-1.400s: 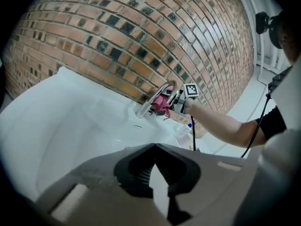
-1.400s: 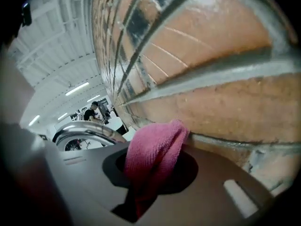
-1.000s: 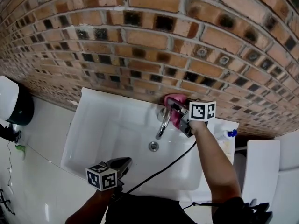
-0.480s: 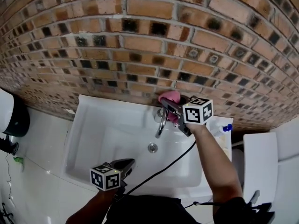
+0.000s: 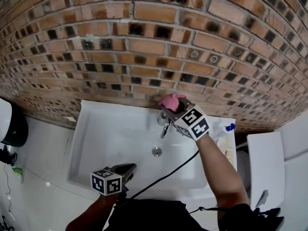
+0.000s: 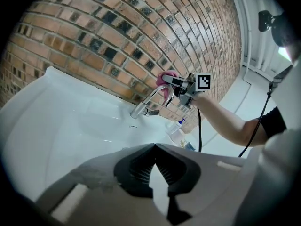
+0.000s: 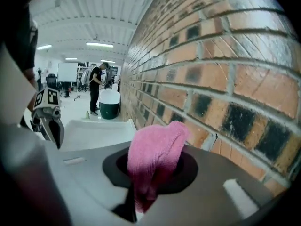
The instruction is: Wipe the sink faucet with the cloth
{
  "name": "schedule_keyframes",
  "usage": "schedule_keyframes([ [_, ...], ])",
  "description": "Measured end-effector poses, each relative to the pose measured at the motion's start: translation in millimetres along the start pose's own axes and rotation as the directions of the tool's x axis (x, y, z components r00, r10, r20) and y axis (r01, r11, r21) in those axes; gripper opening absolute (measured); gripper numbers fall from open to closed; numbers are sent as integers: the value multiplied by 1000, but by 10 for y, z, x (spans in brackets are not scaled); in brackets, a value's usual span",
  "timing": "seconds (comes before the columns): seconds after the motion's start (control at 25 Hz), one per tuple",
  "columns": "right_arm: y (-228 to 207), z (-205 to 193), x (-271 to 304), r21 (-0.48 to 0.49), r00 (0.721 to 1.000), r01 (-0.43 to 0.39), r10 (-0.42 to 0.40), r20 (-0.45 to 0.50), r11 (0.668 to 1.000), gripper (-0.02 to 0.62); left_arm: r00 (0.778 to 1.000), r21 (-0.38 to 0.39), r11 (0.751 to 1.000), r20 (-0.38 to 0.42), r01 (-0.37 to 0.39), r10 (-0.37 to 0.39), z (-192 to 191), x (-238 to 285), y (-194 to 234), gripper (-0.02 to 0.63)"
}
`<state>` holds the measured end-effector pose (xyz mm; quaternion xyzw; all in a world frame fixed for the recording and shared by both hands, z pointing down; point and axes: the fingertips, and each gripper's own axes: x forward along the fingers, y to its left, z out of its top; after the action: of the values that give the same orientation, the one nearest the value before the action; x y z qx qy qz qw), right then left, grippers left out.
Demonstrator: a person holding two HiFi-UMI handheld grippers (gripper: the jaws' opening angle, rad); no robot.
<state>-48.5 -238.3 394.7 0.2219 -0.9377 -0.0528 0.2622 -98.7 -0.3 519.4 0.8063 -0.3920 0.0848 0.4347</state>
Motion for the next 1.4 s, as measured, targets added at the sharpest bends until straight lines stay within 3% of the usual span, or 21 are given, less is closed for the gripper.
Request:
schedule_keyframes([
  [0.16,211,47,-64,-215,997,75,-80,-15,974,60,1000,11,1000,-10,11,-11,-41,-25,-17,3],
  [0.32,393,28,-93,-406,987,141,-158,-9,903,63,1000,22,1000,-6,21,-21,-36,-69,-33,5],
  [0.44,518,15,-112,-473,982,167,-189,0,865,64,1000,28,999,-13,27,-27,-65,-104,-47,4],
  [0.76,790,-60,-198,-554,970,218,-242,30,804,64,999,53,998,-37,41,-39,-153,-158,-87,4],
  [0.96,1005,-167,-229,-578,966,228,-257,33,784,66,998,59,997,-49,40,-37,-212,-202,-65,4],
  [1.24,1249,-362,-277,-562,968,227,-247,43,795,64,999,43,998,-16,49,-49,-219,-303,-47,4],
  [1.4,1350,-504,-276,-515,967,226,-253,17,827,64,999,37,998,-14,44,-44,-273,-386,23,3],
])
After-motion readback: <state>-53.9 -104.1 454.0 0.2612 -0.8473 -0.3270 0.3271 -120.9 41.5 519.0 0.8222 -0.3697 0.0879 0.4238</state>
